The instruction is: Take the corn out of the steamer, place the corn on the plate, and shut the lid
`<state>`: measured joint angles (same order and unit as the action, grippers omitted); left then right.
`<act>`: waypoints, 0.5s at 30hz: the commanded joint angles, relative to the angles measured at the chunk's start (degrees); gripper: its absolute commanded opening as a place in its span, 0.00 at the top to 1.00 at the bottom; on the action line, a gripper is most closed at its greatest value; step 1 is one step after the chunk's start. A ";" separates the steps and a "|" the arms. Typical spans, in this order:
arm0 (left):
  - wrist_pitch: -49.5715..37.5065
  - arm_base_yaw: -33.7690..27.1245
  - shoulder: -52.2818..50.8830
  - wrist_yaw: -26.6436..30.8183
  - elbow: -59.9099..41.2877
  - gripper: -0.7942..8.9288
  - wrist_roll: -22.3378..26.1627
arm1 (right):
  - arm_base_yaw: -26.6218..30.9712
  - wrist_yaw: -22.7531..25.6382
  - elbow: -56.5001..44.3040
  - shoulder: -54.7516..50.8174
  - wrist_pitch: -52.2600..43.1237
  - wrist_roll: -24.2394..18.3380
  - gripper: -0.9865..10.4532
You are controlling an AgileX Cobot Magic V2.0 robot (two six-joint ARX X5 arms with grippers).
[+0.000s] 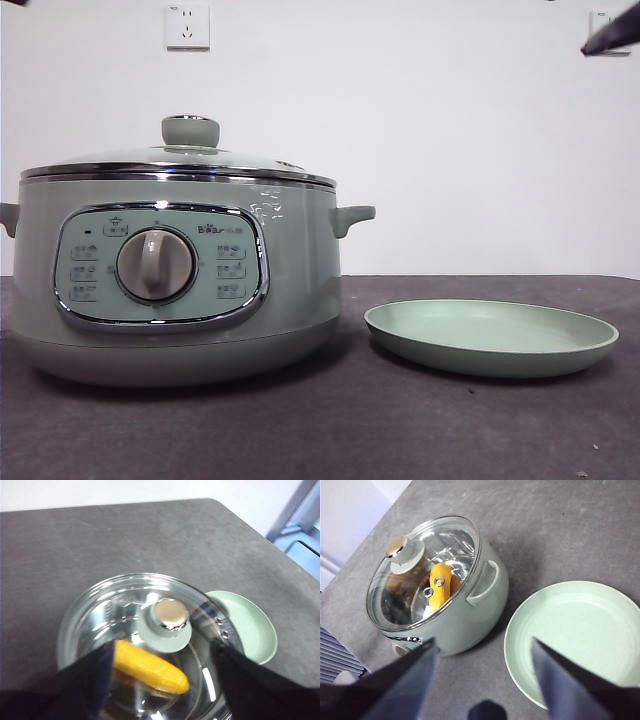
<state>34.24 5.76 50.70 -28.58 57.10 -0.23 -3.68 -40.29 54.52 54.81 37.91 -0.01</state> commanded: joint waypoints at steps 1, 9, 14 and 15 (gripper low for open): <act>-1.01 2.47 3.89 -0.20 1.51 0.49 0.26 | -0.83 -0.02 0.20 0.22 -0.57 -0.48 0.50; -1.11 11.69 16.74 5.16 9.40 0.50 0.31 | -1.75 0.28 0.20 0.26 -2.82 0.61 0.50; -1.42 15.23 22.99 10.47 11.98 0.50 0.52 | -1.75 0.31 0.20 0.26 -2.75 1.22 0.50; -1.73 15.67 24.04 10.99 12.00 0.50 0.52 | -1.75 0.31 0.20 0.26 -2.78 1.33 0.50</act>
<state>32.82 21.12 73.82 -18.15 69.21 -0.16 -5.30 -40.03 54.52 55.00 35.51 0.67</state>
